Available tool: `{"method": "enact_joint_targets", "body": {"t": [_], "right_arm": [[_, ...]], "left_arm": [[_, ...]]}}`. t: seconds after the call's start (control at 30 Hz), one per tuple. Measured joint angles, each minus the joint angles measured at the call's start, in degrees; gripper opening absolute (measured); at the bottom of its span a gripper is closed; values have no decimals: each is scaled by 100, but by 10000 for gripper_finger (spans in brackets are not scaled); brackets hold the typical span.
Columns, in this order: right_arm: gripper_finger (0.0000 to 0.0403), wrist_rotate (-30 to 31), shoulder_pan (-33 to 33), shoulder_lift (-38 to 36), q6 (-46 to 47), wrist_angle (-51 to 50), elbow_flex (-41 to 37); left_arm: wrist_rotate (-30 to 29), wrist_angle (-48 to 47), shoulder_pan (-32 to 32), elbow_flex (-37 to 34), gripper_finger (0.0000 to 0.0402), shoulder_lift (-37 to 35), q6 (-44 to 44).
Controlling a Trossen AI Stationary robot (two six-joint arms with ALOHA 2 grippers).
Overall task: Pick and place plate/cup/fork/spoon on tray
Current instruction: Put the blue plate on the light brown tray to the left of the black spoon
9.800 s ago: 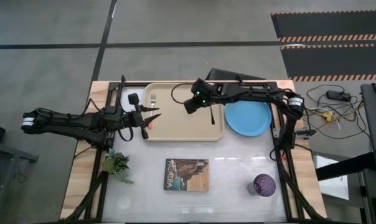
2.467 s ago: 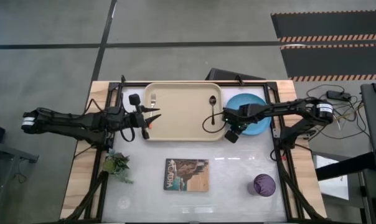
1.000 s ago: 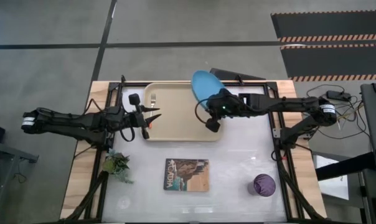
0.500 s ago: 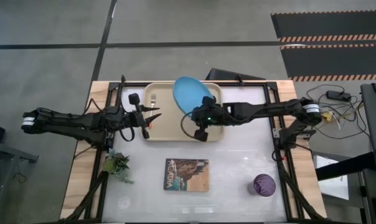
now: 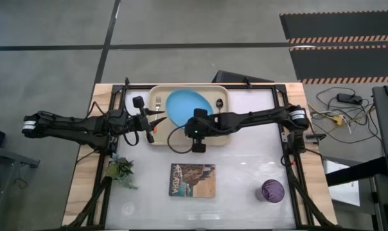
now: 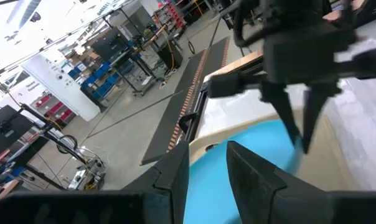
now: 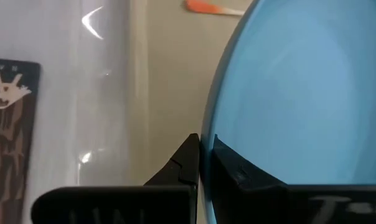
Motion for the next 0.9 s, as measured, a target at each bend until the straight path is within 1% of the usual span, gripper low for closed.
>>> {"method": "enact_joint_targets", "body": {"t": [0.47,0.73,0.9], "right_arm": [[8,-50,51,471,32,-67,49],[9,-19,47,1048,-139,92,47],[11,16,47,1257,-133,303,45]], "left_arm": [[0,-1,1,0,90,4,0],[0,0,1,0,90,4,0],[0,1,1,0,90,7,0]]}}
